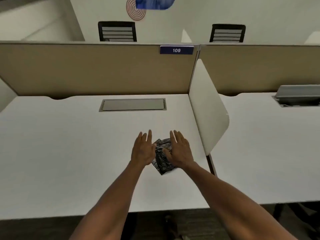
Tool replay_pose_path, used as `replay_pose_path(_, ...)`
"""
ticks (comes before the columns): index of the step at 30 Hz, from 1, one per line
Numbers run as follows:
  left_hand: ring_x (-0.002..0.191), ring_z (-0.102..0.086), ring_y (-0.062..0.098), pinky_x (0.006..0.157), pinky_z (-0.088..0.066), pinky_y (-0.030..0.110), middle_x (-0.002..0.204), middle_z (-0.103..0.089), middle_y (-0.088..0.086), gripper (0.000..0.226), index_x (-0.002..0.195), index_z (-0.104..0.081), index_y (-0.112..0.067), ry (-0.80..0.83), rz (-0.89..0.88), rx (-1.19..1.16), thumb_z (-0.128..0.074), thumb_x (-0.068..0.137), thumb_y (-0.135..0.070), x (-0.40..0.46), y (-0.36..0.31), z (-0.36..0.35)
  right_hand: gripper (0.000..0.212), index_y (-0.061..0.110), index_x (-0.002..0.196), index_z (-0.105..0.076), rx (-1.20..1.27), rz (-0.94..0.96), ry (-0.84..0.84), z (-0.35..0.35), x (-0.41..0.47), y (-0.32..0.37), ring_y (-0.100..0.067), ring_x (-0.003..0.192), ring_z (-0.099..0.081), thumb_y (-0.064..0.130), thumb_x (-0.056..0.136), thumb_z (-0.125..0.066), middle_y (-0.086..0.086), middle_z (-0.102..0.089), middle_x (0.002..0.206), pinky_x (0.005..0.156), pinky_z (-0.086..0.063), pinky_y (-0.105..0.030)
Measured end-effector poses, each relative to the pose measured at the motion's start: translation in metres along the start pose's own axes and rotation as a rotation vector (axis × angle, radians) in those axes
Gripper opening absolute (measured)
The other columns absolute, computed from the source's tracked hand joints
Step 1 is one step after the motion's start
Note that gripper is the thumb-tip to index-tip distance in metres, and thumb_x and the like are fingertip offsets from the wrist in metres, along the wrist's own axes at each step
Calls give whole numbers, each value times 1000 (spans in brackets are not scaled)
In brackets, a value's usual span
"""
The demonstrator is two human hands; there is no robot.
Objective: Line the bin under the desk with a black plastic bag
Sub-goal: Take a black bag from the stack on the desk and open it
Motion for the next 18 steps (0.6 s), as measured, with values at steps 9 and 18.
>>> replay_pose_path(9,152,-30,31,122,-31,41,158,-44,9,58,163,-22,-13,171,143,-117,-34,108,-26,6,2,-62,100,8,165,-4,-31,74,297,-82,19,-15,-32,161,0,69,96,-43,-16,-3,174,130,-9,-51)
replay_pose_path(18,154,-29,30,120,-35,42,160,-42,12,65,164,-22,-14,203,253,-105,-41,107,-40,3,39,-79,86,11,164,10,-70,75,442,-126,24,-21,-29,160,13,48,105,-40,-13,15,173,130,1,-51)
Point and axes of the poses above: each hand's wrist, its own x-axis towards the middle knuckle, its own z-axis out of the back of the hand, y = z × x, the point moved 4 cm from there along x, towards the middle knuckle
